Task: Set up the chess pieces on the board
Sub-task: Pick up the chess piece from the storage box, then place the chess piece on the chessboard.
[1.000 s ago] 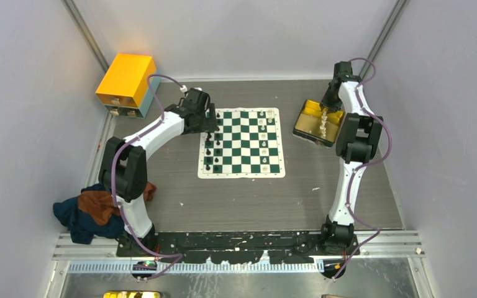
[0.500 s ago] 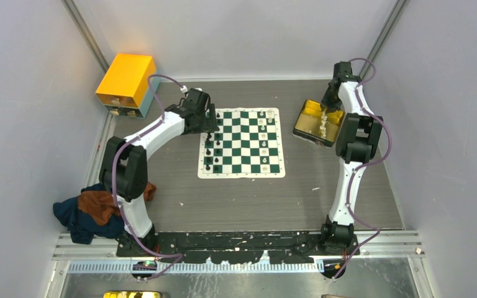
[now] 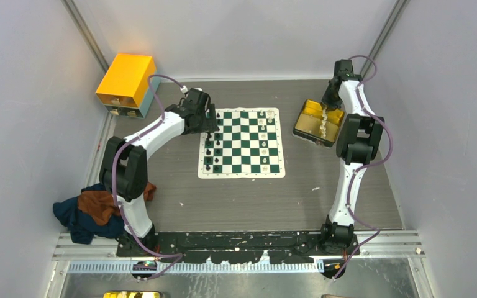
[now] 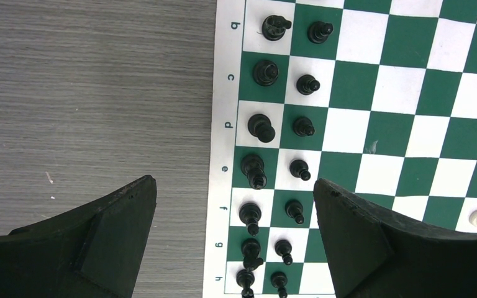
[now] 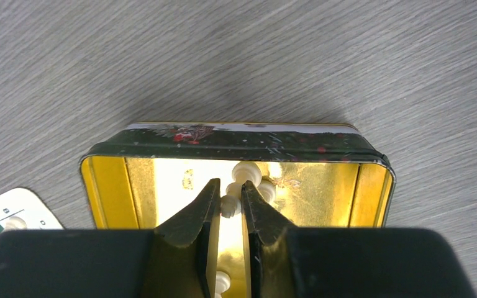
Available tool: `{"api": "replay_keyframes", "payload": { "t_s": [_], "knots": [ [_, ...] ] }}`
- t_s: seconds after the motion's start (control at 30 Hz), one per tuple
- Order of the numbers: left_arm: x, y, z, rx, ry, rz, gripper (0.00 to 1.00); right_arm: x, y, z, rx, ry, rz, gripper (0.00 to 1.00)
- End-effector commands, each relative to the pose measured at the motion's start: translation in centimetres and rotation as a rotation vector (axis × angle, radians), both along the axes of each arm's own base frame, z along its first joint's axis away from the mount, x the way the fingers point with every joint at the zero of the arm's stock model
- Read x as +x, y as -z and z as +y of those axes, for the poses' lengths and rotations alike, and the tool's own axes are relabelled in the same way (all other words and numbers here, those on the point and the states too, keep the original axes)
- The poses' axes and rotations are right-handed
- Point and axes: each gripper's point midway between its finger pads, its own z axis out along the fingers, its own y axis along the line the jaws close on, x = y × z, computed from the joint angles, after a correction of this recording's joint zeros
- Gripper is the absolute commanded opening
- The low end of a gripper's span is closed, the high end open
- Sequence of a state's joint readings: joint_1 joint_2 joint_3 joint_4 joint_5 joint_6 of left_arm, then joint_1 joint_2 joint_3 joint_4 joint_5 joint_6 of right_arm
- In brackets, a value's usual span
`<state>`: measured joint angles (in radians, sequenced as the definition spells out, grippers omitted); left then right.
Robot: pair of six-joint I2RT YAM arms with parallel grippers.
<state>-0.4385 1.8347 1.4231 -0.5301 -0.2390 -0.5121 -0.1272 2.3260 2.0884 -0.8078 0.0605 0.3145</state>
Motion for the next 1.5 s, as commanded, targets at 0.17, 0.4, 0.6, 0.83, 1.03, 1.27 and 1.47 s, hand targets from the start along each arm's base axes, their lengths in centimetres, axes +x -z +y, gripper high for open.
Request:
{"api": "replay_keyframes", "payload": {
  "t_s": [0.17,0.4,0.6,0.83,1.03,1.27,1.47],
  "knots": [
    [0.2,-3.0,0.0,-0.012,0.017,-0.070,0.97,1.1,-9.2,2.4,-0.034,-0.073,-0.184,0.01],
    [-0.2,-3.2,0.1,-0.019,0.021,-0.073,0.97,0.0,-12.5,6.3,-0.059,-0.153,-0.226,0.01],
    [-0.5,-3.6,0.2,-0.027,0.022,-0.083,0.97,-1.7,-14.5,11.4,-0.027,-0.239,-0.248,0.01],
    [-0.9,-3.8,0.3,-0.032,0.020,-0.086,0.97,-4.6,-13.6,18.0,0.032,-0.356,-0.219,0.01],
    [-1.4,-3.8,0.5,-0.038,0.017,-0.087,0.97,-7.3,-11.3,22.0,0.056,-0.428,-0.177,0.01],
    [-2.0,-3.7,0.8,-0.037,0.017,-0.085,0.97,-9.4,-8.5,24.0,0.074,-0.469,-0.148,0.01],
    [-2.3,-3.3,1.0,-0.034,0.015,-0.078,0.97,-9.5,-6.2,24.0,0.073,-0.468,-0.130,0.01]
  ]
}}
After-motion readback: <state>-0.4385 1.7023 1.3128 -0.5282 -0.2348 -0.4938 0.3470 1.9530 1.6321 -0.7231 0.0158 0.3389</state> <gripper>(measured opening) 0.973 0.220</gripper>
